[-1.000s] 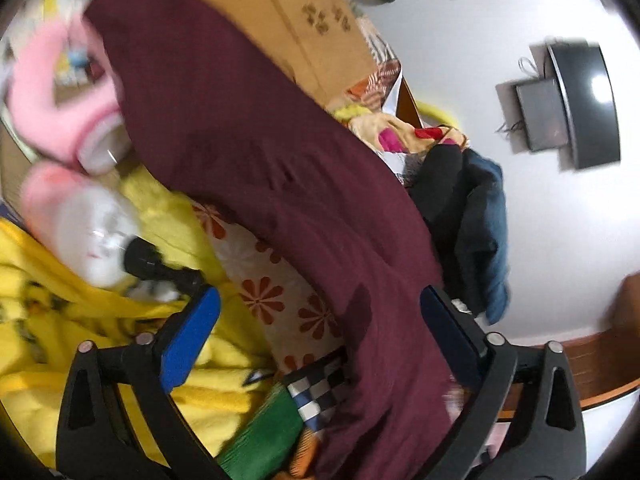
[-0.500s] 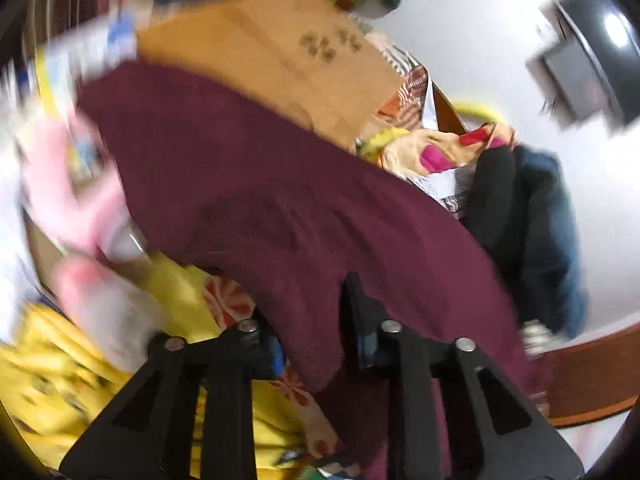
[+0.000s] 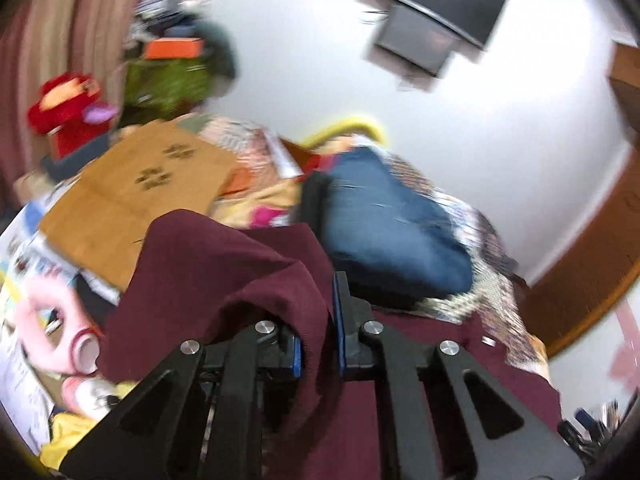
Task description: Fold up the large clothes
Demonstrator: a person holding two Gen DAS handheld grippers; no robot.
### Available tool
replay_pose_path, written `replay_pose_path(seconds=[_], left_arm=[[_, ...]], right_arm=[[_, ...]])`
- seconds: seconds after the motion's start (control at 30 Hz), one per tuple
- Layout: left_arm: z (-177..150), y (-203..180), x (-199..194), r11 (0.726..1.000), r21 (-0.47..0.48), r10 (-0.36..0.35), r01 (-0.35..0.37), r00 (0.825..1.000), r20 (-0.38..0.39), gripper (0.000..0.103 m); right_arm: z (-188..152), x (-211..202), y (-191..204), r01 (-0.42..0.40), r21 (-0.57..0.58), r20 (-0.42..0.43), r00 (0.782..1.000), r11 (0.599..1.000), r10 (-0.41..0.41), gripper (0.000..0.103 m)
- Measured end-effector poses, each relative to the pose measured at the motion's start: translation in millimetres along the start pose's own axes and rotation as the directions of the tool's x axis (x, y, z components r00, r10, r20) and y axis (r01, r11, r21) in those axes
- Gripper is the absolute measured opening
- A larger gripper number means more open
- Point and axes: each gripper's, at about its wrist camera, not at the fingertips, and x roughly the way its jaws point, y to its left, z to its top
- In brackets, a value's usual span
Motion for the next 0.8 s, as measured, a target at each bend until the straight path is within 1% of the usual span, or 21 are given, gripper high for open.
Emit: replay_pose_path(seconds=[0.1, 0.2, 0.27, 0.33, 0.47, 0.53, 0.57, 0.6, 0.63, 0.67, 0.73, 0.8], left_arm=[[-10.1, -36.5, 5.5, 0.995, 0.065, -0.071, 0.073, 0.997, -0.035, 0.011], [-22.9, -63.4, 12.8, 0.988, 0.113, -0.102, 0.110, 0.992, -0.072, 0.011], [-36.9, -78.9, 23.3, 0.980, 0.137, -0.127, 0.143, 0.984, -0.123, 0.011], [-53.4, -94.5, 31.6, 0.972, 0.171, -0.131, 0.161, 0.976, -0.174, 0.011], [-96.8, -116.1, 53.9, 0.955, 0.238, -0.101, 0.178, 0.948, -0.302, 0.011], [-113.4, -119.1, 62.4, 0.953, 0.245, -0.085, 0.179, 0.932, -0.352, 0.011], [-123.9, -118.8, 68.9, 0.953, 0.246, -0.073, 0.179, 0.919, -0.387, 0.012], [-132.3, -118.0, 69.3, 0.953, 0.249, -0.058, 0.172, 0.912, -0.405, 0.012], [-139.7, -116.6, 71.0, 0.956, 0.244, -0.047, 0.164, 0.904, -0.425, 0.015], [-146.7, -114.4, 71.0, 0.959, 0.233, -0.044, 0.162, 0.895, -0.444, 0.021], [-158.2, -109.1, 70.1, 0.965, 0.199, -0.062, 0.173, 0.883, -0.465, 0.029], [-162.7, -102.3, 63.1, 0.968, 0.168, -0.085, 0.185, 0.876, -0.474, 0.032]], right_arm=[[-2.1, -2.9, -1.3, 0.000, -0.006, 0.006, 1.000, 1.000, 0.000, 0.103], [-3.9, -6.0, -1.6, 0.013, -0.033, 0.012, 1.000, 0.999, -0.013, 0.103], [-5.6, -8.5, -2.7, 0.025, -0.047, 0.023, 0.999, 0.999, -0.024, 0.103], [-7.6, -11.0, -3.5, 0.037, -0.057, 0.033, 0.999, 0.998, -0.035, 0.103], [-11.2, -14.2, -3.5, 0.046, -0.074, 0.040, 0.998, 0.996, -0.043, 0.103], [-13.2, -15.7, -2.8, 0.051, -0.083, 0.043, 0.998, 0.995, -0.048, 0.103], [-13.3, -15.8, -2.8, 0.053, -0.088, 0.043, 0.998, 0.995, -0.049, 0.103], [-13.8, -16.4, -3.1, 0.053, -0.092, 0.043, 0.998, 0.994, -0.050, 0.103], [-14.5, -17.0, -2.9, 0.053, -0.094, 0.044, 0.998, 0.994, -0.049, 0.103], [-14.6, -17.5, -2.5, 0.052, -0.097, 0.044, 0.998, 0.994, -0.048, 0.103], [-14.9, -18.6, -1.8, 0.051, -0.104, 0.044, 0.998, 0.993, -0.047, 0.103], [-14.1, -18.6, -0.2, 0.055, -0.110, 0.046, 0.998, 0.992, -0.050, 0.103]])
